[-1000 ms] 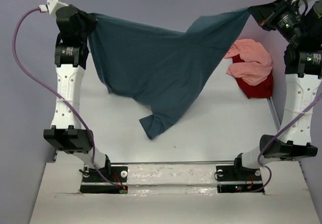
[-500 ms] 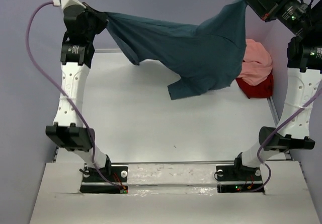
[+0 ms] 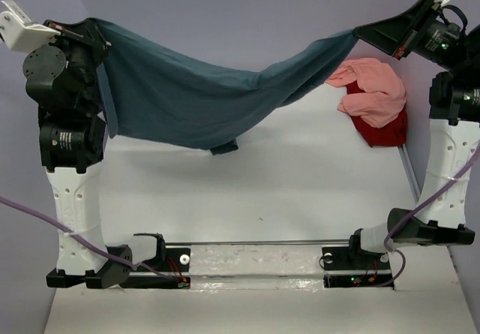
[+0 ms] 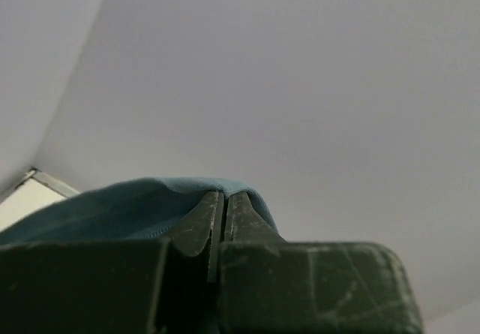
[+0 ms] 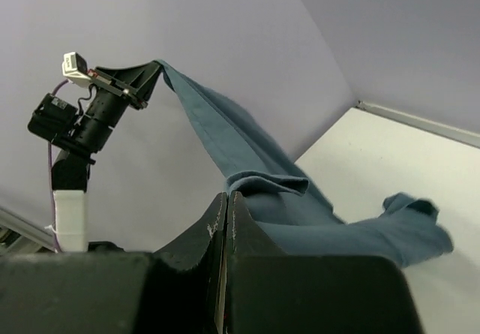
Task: Fold and stack the t-shirts
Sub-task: Flatten out the tshirt
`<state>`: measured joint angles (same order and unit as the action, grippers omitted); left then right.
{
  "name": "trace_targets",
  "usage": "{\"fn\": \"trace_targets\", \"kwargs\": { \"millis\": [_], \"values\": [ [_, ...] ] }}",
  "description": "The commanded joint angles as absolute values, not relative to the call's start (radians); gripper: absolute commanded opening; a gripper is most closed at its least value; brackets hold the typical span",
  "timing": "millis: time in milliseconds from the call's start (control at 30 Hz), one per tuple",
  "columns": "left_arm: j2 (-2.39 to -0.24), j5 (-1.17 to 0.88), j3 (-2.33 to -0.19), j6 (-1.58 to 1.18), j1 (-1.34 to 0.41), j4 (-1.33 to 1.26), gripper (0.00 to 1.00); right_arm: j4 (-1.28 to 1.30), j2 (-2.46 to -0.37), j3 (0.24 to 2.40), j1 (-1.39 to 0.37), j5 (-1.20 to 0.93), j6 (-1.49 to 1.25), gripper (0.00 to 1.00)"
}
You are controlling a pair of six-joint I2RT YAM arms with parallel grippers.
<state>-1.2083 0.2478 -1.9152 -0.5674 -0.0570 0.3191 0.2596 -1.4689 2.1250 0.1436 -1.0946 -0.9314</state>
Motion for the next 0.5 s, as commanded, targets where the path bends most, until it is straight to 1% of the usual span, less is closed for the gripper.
{"fn": "trace_targets", "kwargs": {
  "millis": [0,67,167,267,300,333,400,467],
  "values": [
    [-1.206,0.444,-1.969,-0.518,-0.052,0.328,0.00,0.124,-1.384,2.123,0.190,-1.095,-0.977,0.00],
    [-1.253,0.469,-1.999,-0.528,-0.054,0.347,0.00,0.135,-1.414,2.120,0.215,-1.059,-0.976,0.00],
    [-1.354,0.451,-2.029,-0.548,-0.054,0.351,0.00,0.189,-1.446,2.103,0.224,-0.974,-0.927,0.00],
    [-1.486,0.344,-2.080,-0.575,-0.052,0.351,0.00,0.224,-1.531,2.085,0.235,-0.939,-0.879,0.00],
    [-1.567,0.318,-2.097,-0.590,-0.052,0.371,0.00,0.242,-1.560,2.091,0.235,-0.933,-0.870,0.00],
    [-1.609,0.292,-2.117,-0.636,-0.051,0.389,0.00,0.251,-1.636,2.108,0.235,-0.937,-0.859,0.00],
    [-1.698,0.218,-2.205,-0.663,-0.049,0.425,0.00,0.305,-1.718,2.166,0.235,-0.908,-0.798,0.00],
    [-1.814,0.183,-2.288,-0.698,-0.049,0.471,0.00,0.360,-1.831,2.282,0.244,-0.875,-0.740,0.00]
  ]
}}
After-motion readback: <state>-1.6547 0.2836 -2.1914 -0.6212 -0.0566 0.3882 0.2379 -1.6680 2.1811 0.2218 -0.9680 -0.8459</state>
